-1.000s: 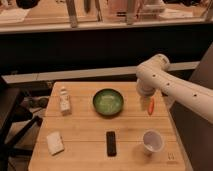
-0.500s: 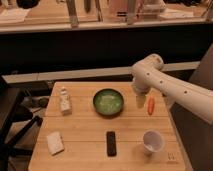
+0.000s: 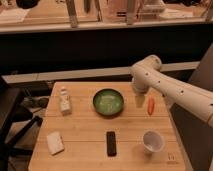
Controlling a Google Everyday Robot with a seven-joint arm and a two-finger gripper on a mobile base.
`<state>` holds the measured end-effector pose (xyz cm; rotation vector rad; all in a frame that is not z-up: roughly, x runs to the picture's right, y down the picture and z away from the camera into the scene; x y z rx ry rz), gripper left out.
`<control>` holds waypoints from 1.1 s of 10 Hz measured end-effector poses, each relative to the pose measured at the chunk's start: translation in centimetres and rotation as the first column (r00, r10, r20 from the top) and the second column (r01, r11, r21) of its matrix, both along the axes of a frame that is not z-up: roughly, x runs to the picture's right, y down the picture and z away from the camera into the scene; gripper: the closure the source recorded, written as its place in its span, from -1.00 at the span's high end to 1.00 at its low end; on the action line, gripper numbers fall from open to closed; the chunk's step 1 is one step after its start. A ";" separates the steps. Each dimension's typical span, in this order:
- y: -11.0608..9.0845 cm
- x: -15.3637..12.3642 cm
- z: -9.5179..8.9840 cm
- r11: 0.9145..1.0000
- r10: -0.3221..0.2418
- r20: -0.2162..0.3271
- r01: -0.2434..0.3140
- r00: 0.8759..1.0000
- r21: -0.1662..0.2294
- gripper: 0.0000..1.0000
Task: Push the ceramic bowl across the table
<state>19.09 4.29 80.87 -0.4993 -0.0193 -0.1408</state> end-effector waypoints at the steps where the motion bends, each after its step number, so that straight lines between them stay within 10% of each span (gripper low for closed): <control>1: 0.0 0.0 0.3 1.000 0.000 0.002 0.000 1.000 -0.001 0.60; 8: 0.0 -0.3 1.7 1.000 0.003 0.011 -0.002 1.000 -0.017 0.51; 11: -0.1 -0.4 2.2 1.000 0.004 0.011 -0.004 1.000 -0.024 0.13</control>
